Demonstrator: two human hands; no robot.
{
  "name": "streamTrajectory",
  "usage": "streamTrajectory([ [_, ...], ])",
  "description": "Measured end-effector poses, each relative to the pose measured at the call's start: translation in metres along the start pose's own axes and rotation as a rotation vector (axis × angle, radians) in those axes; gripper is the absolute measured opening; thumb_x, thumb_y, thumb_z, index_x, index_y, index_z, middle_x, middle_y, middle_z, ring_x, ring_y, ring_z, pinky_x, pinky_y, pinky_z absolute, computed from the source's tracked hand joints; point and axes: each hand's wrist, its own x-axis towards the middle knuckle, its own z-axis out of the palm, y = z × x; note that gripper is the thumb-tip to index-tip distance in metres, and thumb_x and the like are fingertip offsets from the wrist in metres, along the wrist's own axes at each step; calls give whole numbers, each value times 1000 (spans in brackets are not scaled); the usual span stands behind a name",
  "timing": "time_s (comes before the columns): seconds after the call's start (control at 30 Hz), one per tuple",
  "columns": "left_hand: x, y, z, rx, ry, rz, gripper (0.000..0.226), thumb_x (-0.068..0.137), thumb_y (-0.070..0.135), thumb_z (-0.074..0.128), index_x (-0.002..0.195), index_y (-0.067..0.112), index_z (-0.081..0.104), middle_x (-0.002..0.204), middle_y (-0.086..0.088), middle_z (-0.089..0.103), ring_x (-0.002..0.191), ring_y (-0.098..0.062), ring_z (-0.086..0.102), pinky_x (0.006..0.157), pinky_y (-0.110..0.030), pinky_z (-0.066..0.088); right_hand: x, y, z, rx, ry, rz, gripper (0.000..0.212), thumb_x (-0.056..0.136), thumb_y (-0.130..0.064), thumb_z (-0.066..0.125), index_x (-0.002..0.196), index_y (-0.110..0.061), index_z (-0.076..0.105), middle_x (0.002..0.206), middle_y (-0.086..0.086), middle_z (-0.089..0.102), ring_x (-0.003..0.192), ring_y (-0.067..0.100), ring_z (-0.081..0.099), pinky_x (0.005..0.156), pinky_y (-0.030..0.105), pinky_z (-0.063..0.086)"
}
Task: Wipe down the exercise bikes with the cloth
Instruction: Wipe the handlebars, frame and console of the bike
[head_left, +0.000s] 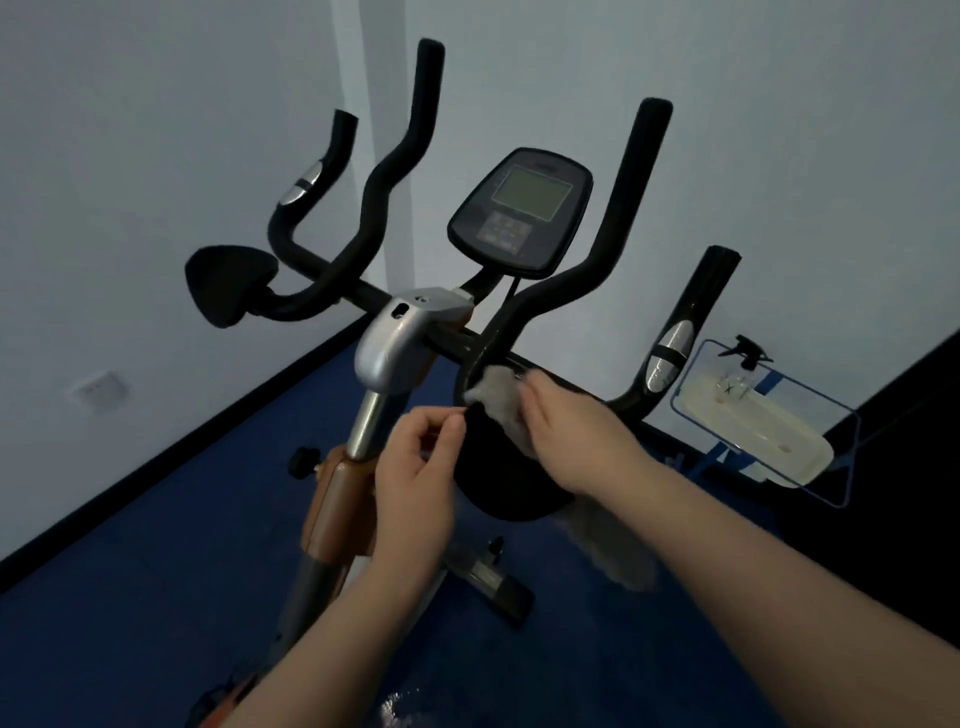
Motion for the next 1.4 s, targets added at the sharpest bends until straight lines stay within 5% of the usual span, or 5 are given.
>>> streamTrajectory([
  [0.17,-5,2,-9,-35,68,-24,7,88,9,63,85,5,67,78,-8,68,71,-5,60,64,-13,49,13,-14,8,-45,20,-333,23,101,-39,27,100,-31,49,90,-2,59,87,22,58,70,41,47],
  [0.37,-7,4,-10,-53,119,-15,9,91,15,60,85,11,66,75,2,65,71,-4,60,67,-15,48,5,11,6,13,54,-98,29,100,-44,23,87,-27,42,65,-6,51,64,19,53,58,37,42],
  [0.77,14,8,11,-11,2,22,16,96,16,51,92,18,66,87,5,67,85,-6,62,74,-21,50,-51,16,-19,282,699,-151,12,89,-22,62,99,-27,64,99,-10,54,88,-6,52,75,3,42],
  [0.97,5,4,10,-96,10,33,24,99,11,40,92,8,63,82,6,68,77,-2,63,68,-11,50,-44,-17,29,-189,438,-211,17,90,-32,54,104,-25,59,104,-5,56,97,15,47,83,34,43],
  [1.4,8,0,-2,-114,-87,31,22,94,21,44,87,17,64,81,-1,65,76,-11,61,66,-17,50,-60,-7,12,-192,205,-348,15,89,-44,49,89,-31,57,89,-15,56,89,6,46,82,27,34],
])
